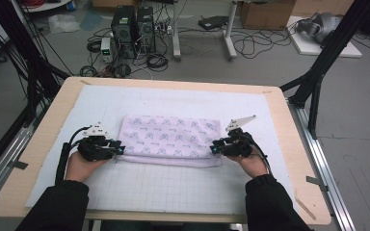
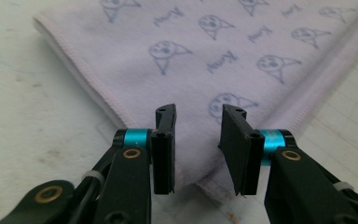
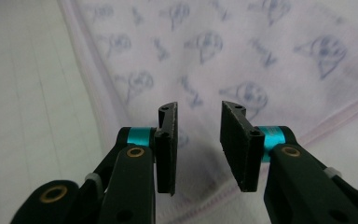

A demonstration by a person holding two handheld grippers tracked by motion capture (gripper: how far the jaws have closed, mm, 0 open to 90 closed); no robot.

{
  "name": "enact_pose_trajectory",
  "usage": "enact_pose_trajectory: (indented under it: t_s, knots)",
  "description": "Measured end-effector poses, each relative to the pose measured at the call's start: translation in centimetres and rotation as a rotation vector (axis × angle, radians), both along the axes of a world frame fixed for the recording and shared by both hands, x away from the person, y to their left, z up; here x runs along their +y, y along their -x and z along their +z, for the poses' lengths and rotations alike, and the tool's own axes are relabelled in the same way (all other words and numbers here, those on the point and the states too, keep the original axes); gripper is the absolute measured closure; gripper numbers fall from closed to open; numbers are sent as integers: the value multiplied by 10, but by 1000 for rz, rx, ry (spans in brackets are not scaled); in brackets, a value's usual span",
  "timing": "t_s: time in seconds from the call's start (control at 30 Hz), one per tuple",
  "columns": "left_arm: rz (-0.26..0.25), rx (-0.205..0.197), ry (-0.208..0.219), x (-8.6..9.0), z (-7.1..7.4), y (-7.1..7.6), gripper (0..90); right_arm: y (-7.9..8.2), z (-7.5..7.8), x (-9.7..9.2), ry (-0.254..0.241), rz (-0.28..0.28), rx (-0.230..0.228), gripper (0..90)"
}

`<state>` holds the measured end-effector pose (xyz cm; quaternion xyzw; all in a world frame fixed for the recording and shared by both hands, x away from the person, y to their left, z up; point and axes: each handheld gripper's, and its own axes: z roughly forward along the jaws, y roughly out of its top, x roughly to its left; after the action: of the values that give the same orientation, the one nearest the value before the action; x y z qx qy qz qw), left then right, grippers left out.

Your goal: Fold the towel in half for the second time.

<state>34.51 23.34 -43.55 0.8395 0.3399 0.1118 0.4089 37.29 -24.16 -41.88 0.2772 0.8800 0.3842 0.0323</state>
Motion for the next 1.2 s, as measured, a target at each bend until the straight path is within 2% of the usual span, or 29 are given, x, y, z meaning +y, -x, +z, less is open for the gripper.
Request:
enact_pose_trajectory:
  t_s: [0.13, 0.17, 0.2, 0.4, 0.43, 0.47, 0.53, 0.6, 0.67, 0.7, 0.83, 1.0, 1.1, 1.2]
  knots:
    - [-9, 10, 0, 0, -2, 0, 636, 3, -4, 0, 13, 14, 42, 662]
    - [-15, 10, -3, 0, -2, 0, 629, 4, -4, -1, 2, 20, 46, 655]
    - [-15, 13, -1, -1, -2, 1, 615, 6, -5, -2, -5, 17, 28, 652]
    - [-25, 2, -15, -4, -2, 3, 547, 20, -19, -9, -57, 6, -4, 601]
    - [-27, 0, -18, -4, -3, 4, 549, 21, -21, -8, -49, 5, 0, 604]
    - [-23, -8, -27, -4, -2, 4, 563, 21, -22, -8, -45, -2, -1, 632]
    - [5, -35, -55, -4, -3, 5, 672, 23, -21, -5, -3, -2, -40, 711]
    - [17, -49, -65, -5, -3, 6, 769, 21, -20, -4, -2, 2, -42, 801]
    - [26, -45, -47, -5, -2, 6, 845, 19, -18, -6, -20, 4, -46, 828]
    - [32, -45, -45, -4, -1, 6, 853, 19, -17, -7, -26, 1, -50, 835]
    - [42, -65, -11, 0, 6, 8, 868, 19, -5, -11, -77, -14, -80, 837]
    - [50, -89, 29, 3, 16, 13, 869, 22, 9, -11, -99, -1, -107, 835]
    - [48, -107, 40, 6, 22, 17, 868, 25, 12, -11, -90, 10, -104, 829]
    - [37, -103, 45, 7, 21, 23, 867, 29, 12, -10, -66, 26, -91, 825]
